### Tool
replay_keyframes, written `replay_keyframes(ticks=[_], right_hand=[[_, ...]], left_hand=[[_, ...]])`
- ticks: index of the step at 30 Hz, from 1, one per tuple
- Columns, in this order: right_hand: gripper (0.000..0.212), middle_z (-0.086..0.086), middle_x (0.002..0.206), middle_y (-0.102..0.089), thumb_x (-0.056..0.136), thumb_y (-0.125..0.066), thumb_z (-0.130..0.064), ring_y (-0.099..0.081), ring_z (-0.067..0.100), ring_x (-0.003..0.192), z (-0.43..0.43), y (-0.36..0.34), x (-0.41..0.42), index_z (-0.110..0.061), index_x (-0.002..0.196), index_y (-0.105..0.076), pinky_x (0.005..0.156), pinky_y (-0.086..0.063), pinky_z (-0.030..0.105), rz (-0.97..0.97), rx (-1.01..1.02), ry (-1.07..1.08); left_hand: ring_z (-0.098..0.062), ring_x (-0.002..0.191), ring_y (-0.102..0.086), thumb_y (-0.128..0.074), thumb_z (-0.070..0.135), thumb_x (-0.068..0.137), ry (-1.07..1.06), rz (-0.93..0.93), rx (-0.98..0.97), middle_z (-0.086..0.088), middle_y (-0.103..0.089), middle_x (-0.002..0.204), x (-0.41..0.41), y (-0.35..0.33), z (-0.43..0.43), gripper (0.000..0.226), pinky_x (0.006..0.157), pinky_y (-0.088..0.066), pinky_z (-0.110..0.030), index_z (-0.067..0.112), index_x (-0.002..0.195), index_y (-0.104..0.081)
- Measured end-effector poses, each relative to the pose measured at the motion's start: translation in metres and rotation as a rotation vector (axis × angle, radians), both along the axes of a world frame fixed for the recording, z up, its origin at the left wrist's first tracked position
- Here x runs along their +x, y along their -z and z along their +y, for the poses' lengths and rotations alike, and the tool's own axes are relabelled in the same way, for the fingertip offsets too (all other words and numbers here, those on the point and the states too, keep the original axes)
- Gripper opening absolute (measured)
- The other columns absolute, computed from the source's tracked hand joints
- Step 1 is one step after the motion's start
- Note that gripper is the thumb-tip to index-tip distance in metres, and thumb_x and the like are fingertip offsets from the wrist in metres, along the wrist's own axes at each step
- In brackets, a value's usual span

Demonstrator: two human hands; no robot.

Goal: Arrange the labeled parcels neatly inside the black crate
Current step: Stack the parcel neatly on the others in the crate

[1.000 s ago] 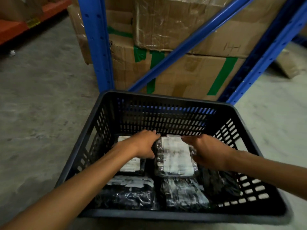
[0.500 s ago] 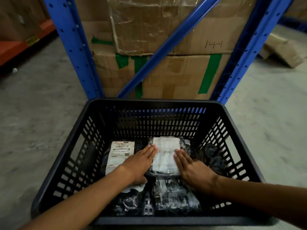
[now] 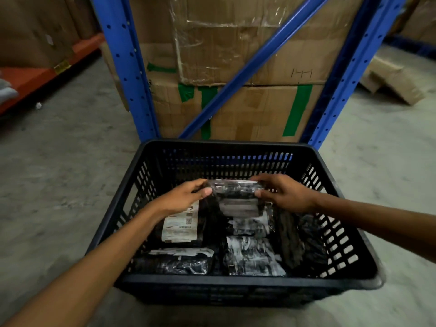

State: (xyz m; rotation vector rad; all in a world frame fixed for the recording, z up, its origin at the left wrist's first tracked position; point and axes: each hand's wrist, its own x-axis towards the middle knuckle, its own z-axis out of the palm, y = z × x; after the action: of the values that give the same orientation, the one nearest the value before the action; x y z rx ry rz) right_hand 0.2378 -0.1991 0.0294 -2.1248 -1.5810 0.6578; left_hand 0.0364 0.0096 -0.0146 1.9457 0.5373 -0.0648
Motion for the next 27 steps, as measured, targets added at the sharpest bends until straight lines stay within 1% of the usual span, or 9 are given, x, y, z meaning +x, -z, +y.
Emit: replay_keyframes(ticks=[4,8,10,12,14,16,20,23,27], right_hand=[[0.029,-0.006,0.102,-0.069,0.097,-0.053,-0.035,-0.066,0.001,0.085,0.026,-0.016,-0.006,-0.019,0.12,-0.063,0.078,-0.049,0.022,0.479,0.038,0.207],[0.039,0.014,0.091,-0.06,0.097,-0.048,-0.047,-0.057,0.024,0.079,0.054,-0.002,-0.02,-0.015,0.113,-0.063,0.08,-0.053,0.043,0.974,-0.055,0.52],[0.044,0.015,0.094,-0.062,0.097,-0.046,-0.05,-0.061,0.028,0.084,0.066,0.012,-0.029,-0.01,0.106,-0.064,0.076,-0.058,0.044,0.98,-0.091,0.652],[0.044,0.009,0.087,-0.067,0.098,-0.043,-0.051,-0.065,0.023,0.076,0.077,0.026,-0.039,-0.012,0.097,-0.064,0.061,-0.06,0.037,0.946,-0.123,0.749],[0.047,0.011,0.099,-0.067,0.099,-0.04,-0.049,-0.064,0.026,0.087,0.089,0.037,-0.046,-0.01,0.109,-0.065,0.062,-0.058,0.039,0.965,-0.164,0.765],[0.049,0.013,0.11,-0.066,0.097,-0.046,-0.049,-0.062,0.029,0.098,0.1,0.042,-0.051,-0.008,0.116,-0.063,0.07,-0.059,0.042,0.959,-0.181,0.75],[0.029,0.013,0.096,-0.074,0.086,-0.073,-0.024,-0.073,0.027,0.083,0.117,0.05,-0.064,-0.003,0.105,-0.068,0.057,-0.061,0.034,0.894,-0.166,0.651],[0.02,0.016,0.094,-0.076,0.079,-0.078,-0.007,-0.075,0.028,0.081,0.128,0.076,-0.072,0.002,0.094,-0.07,0.071,-0.064,0.042,0.864,-0.158,0.68],[0.03,0.015,0.104,-0.074,0.081,-0.076,-0.011,-0.072,0.031,0.093,0.142,0.109,-0.077,0.0,0.108,-0.069,0.087,-0.06,0.047,0.79,-0.159,0.666]], left_hand=[[-0.017,0.124,-0.06,-0.041,0.059,0.095,-0.277,-0.083,-0.227,0.001,-0.07,0.127,-0.007,-0.019,0.006,0.057,0.112,-0.04,-0.038,0.019,0.125,-0.068],[-0.028,0.113,-0.063,-0.048,0.064,0.09,-0.537,0.024,-0.435,-0.01,-0.07,0.122,-0.021,-0.024,0.004,0.062,0.107,-0.045,-0.048,0.014,0.123,-0.066],[-0.03,0.102,-0.063,-0.058,0.05,0.092,-0.578,0.014,-0.481,-0.013,-0.071,0.113,-0.033,-0.021,0.001,0.044,0.101,-0.048,-0.045,0.013,0.114,-0.07],[-0.028,0.107,-0.066,-0.07,0.029,0.088,-0.608,-0.006,-0.434,-0.012,-0.074,0.114,-0.043,-0.017,-0.002,0.032,0.104,-0.047,-0.044,0.01,0.113,-0.072],[-0.028,0.11,-0.069,-0.074,0.013,0.085,-0.643,0.051,-0.307,-0.013,-0.075,0.113,-0.048,-0.01,-0.004,0.031,0.103,-0.05,-0.042,0.003,0.114,-0.072],[-0.029,0.107,-0.07,-0.074,0.011,0.085,-0.68,0.116,-0.208,-0.016,-0.075,0.11,-0.05,-0.002,-0.001,0.03,0.099,-0.053,-0.042,-0.002,0.112,-0.072],[-0.028,0.102,-0.07,-0.071,0.014,0.086,-0.727,0.157,-0.048,-0.015,-0.074,0.108,-0.048,0.007,0.013,0.026,0.094,-0.056,-0.04,0.001,0.109,-0.072],[-0.027,0.099,-0.07,-0.07,0.014,0.087,-0.709,0.19,0.039,-0.013,-0.074,0.108,-0.043,0.012,0.029,0.022,0.089,-0.057,-0.034,0.004,0.107,-0.073],[-0.03,0.102,-0.069,-0.063,0.012,0.089,-0.625,0.382,0.26,-0.015,-0.072,0.111,-0.032,0.025,0.039,0.023,0.091,-0.057,-0.039,0.001,0.107,-0.071]])
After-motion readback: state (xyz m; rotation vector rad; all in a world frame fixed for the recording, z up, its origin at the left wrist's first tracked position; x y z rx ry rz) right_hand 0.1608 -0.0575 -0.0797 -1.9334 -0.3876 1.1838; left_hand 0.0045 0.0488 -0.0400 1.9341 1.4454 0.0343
